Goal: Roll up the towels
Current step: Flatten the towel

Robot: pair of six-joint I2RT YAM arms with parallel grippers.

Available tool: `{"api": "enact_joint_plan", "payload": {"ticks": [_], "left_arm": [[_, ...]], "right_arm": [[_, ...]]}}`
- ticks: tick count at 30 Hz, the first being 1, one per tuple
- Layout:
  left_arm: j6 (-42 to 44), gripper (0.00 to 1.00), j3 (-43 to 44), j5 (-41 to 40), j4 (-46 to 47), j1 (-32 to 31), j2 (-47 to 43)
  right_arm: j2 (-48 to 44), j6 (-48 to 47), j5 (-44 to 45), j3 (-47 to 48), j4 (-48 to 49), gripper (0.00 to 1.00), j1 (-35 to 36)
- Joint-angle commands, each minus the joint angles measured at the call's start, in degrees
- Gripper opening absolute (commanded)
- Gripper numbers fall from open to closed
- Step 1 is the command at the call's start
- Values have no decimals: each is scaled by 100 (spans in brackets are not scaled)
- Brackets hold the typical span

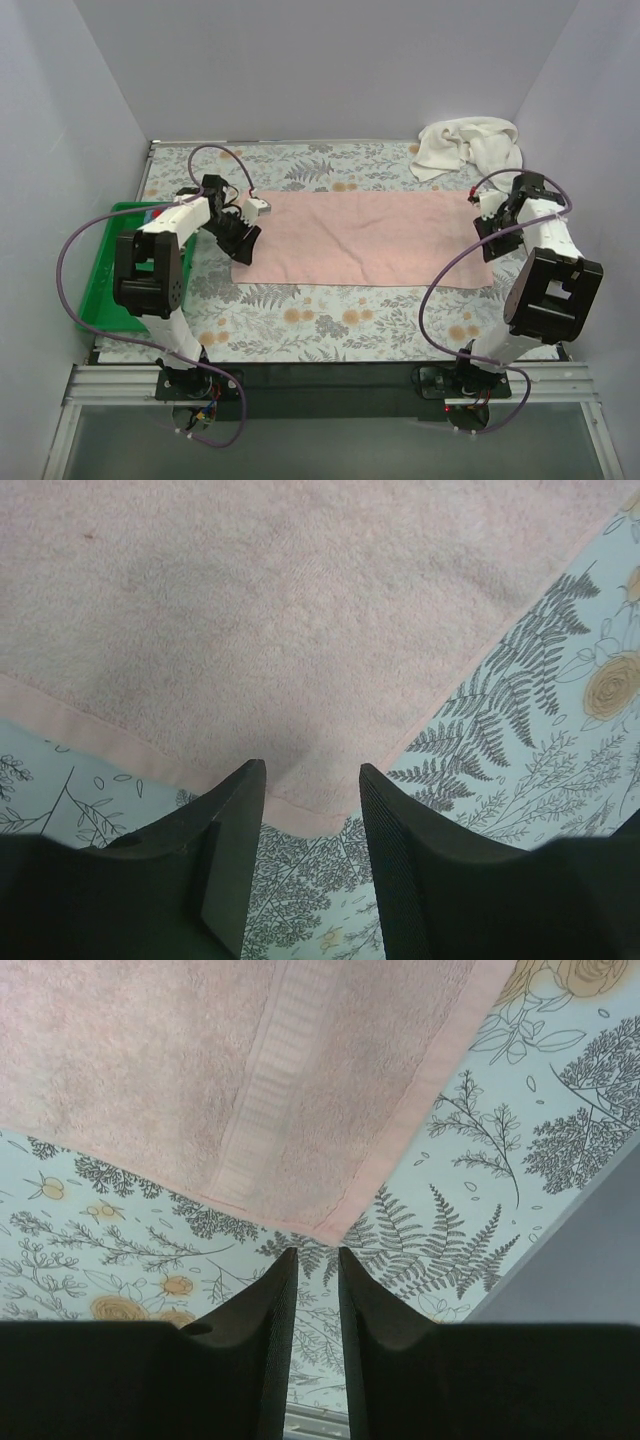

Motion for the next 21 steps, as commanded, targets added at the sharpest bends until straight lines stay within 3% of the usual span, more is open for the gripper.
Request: {"api": "enact_joint_plan", "payload": {"ticks": [1,8,14,21], "left_arm": [[-54,40,214,566,-59,-37,-375],[-142,38,-76,681,37,-388,-498],[-265,37,-454,453,231,-565,-490],[-274,33,-1139,-494,424,-538,-560]], "right_arm": [[268,7,-257,125,-303,26,-25],[901,173,-486,11,-119,24,-60],[1262,270,-12,-419,382,19,-95],[1350,121,560,-745,883,19,-201]]}}
